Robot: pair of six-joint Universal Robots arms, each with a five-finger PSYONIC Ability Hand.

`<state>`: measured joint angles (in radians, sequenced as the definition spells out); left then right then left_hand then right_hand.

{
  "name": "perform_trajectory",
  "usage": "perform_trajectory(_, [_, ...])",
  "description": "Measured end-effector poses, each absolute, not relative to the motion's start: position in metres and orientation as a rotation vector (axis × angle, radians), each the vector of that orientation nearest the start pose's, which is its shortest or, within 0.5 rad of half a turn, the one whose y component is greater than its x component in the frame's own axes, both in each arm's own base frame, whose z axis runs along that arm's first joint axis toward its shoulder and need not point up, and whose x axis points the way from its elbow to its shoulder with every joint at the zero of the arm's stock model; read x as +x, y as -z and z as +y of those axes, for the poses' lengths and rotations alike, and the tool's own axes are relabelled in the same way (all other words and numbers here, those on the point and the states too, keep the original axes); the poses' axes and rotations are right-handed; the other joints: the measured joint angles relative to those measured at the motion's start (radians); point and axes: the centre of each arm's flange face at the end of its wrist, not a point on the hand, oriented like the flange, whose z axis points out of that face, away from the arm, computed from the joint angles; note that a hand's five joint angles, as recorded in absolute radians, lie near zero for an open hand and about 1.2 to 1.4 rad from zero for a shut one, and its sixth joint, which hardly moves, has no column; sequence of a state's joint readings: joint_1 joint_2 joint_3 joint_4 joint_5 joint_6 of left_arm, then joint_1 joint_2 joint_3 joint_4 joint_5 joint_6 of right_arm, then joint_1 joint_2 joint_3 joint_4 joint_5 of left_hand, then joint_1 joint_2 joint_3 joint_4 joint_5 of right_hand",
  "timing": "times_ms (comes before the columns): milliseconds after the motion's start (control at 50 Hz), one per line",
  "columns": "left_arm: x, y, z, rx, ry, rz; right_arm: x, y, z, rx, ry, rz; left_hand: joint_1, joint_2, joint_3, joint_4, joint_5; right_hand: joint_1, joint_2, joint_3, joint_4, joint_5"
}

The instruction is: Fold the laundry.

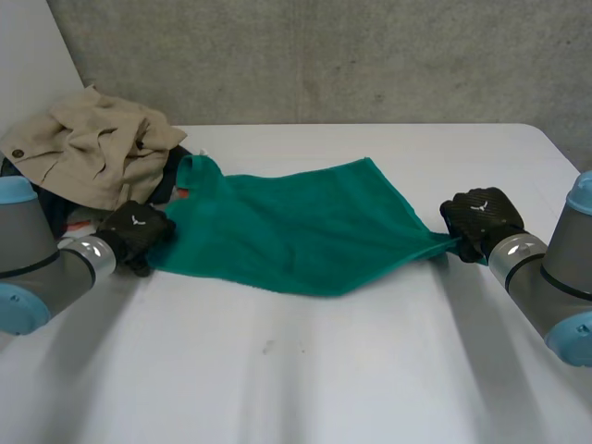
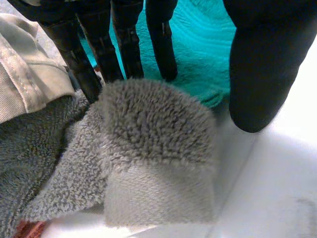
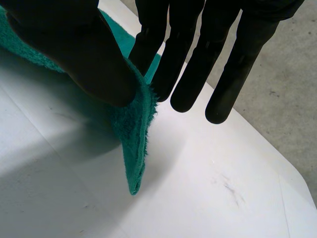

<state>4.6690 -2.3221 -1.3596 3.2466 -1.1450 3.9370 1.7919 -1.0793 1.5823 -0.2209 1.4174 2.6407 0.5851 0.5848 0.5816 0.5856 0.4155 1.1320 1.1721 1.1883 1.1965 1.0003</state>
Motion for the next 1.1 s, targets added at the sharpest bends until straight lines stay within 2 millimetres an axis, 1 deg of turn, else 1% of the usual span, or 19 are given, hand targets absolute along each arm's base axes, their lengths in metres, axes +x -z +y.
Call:
perform_trajectory(220, [-0.193, -0.108, -0.398, 1.356, 1.761, 2.135, 0.222, -0.154, -0.324, -1.038, 1.907, 2.332, 0.103, 0.099, 0.100, 0.101, 0.006, 0.000, 0.000, 0.000, 0.000, 0.000])
perform_trajectory(380, [-0.201, -0.104, -0.404, 1.372, 1.779, 2.121, 0.222, -0.150, -0.324, -1.049, 1.898, 2.339, 0.169, 0.162, 0.165, 0.162, 0.143, 0.000, 0.000, 0.000, 0.000, 0.000])
perform_trajectory(420, [-0.203, -0.102, -0.405, 1.379, 1.783, 2.118, 0.221, -0.150, -0.324, -1.059, 1.899, 2.342, 0.292, 0.274, 0.276, 0.273, 0.222, 0.000, 0.000, 0.000, 0.000, 0.000])
perform_trajectory(460, [-0.206, -0.102, -0.405, 1.386, 1.787, 2.115, 0.221, -0.149, -0.324, -1.068, 1.901, 2.344, 0.439, 0.416, 0.415, 0.416, 0.387, 0.000, 0.000, 0.000, 0.000, 0.000])
perform_trajectory(480, [-0.208, -0.102, -0.404, 1.392, 1.792, 2.112, 0.221, -0.149, -0.325, -1.075, 1.903, 2.345, 0.439, 0.416, 0.415, 0.416, 0.387, 0.000, 0.000, 0.000, 0.000, 0.000])
perform_trajectory(500, [-0.210, -0.103, -0.404, 1.396, 1.797, 2.109, 0.221, -0.149, -0.325, -1.079, 1.905, 2.347, 0.546, 0.540, 0.530, 0.535, 0.518, 0.000, 0.000, 0.000, 0.000, 0.000])
perform_trajectory(560, [-0.217, -0.110, -0.403, 1.397, 1.825, 2.096, 0.220, -0.151, -0.326, -1.084, 1.915, 2.349, 0.564, 0.606, 0.603, 0.608, 0.567, 0.000, 0.000, 0.000, 0.000, 0.000])
perform_trajectory(620, [-0.222, -0.126, -0.401, 1.371, 1.870, 2.086, 0.219, -0.154, -0.328, -1.081, 1.931, 2.347, 0.564, 0.608, 0.605, 0.611, 0.567, 0.000, 0.000, 0.000, 0.000, 0.000])
perform_trajectory(700, [-0.224, -0.154, -0.396, 1.303, 1.941, 2.091, 0.218, -0.159, -0.330, -1.074, 1.953, 2.340, 0.564, 0.608, 0.605, 0.611, 0.567, 0.000, 0.000, 0.000, 0.000, 0.000])
perform_trajectory(720, [-0.224, -0.171, -0.391, 1.260, 1.980, 2.103, 0.217, -0.164, -0.330, -1.074, 1.964, 2.335, 0.564, 0.608, 0.605, 0.611, 0.567, 0.000, 0.000, 0.000, 0.000, 0.000])
perform_trajectory(740, [-0.223, -0.178, -0.388, 1.241, 1.995, 2.110, 0.217, -0.171, -0.330, -1.076, 1.979, 2.328, 0.564, 0.608, 0.605, 0.611, 0.567, 0.000, 0.000, 0.001, 0.000, 0.000])
perform_trajectory(760, [-0.223, -0.178, -0.388, 1.241, 1.995, 2.110, 0.217, -0.171, -0.330, -1.076, 1.979, 2.328, 0.564, 0.608, 0.605, 0.611, 0.567, 0.000, 0.000, 0.001, 0.000, 0.000])
perform_trajectory(800, [-0.220, -0.206, -0.372, 1.175, 2.044, 2.143, 0.214, -0.192, -0.326, -1.096, 2.006, 2.322, 0.564, 0.608, 0.605, 0.611, 0.567, 0.000, -0.001, 0.001, 0.000, 0.000])
perform_trajectory(840, [-0.217, -0.222, -0.358, 1.148, 2.059, 2.162, 0.209, -0.206, -0.323, -1.125, 2.014, 2.334, 0.564, 0.608, 0.605, 0.611, 0.567, 0.000, -0.001, 0.001, 0.000, 0.000])
perform_trajectory(900, [-0.211, -0.243, -0.330, 1.127, 2.058, 2.187, 0.192, -0.235, -0.315, -1.229, 2.005, 2.398, 0.564, 0.608, 0.605, 0.611, 0.567, 0.000, -0.001, 0.001, 0.000, 0.000])
perform_trajectory(940, [-0.207, -0.254, -0.313, 1.120, 2.045, 2.205, 0.181, -0.250, -0.309, -1.305, 1.989, 2.442, 0.564, 0.608, 0.605, 0.611, 0.567, 0.000, -0.001, 0.001, 0.000, 0.000])
perform_trajectory(1000, [-0.199, -0.269, -0.280, 1.111, 2.002, 2.251, 0.161, -0.275, -0.291, -1.477, 1.927, 2.522, 0.564, 0.609, 0.605, 0.611, 0.567, 0.000, -0.001, 0.001, 0.000, 0.000])
perform_trajectory(1060, [-0.193, -0.278, -0.255, 1.109, 1.946, 2.312, 0.151, -0.292, -0.276, -1.599, 1.881, 2.553, 0.564, 0.609, 0.605, 0.611, 0.567, 0.000, -0.001, 0.001, 0.000, 0.000])
perform_trajectory(1100, [-0.190, -0.280, -0.243, 1.110, 1.906, 2.356, 0.148, -0.299, -0.268, -1.649, 1.865, 2.561, 0.564, 0.609, 0.606, 0.611, 0.567, 0.000, -0.001, 0.001, 0.000, 0.000])
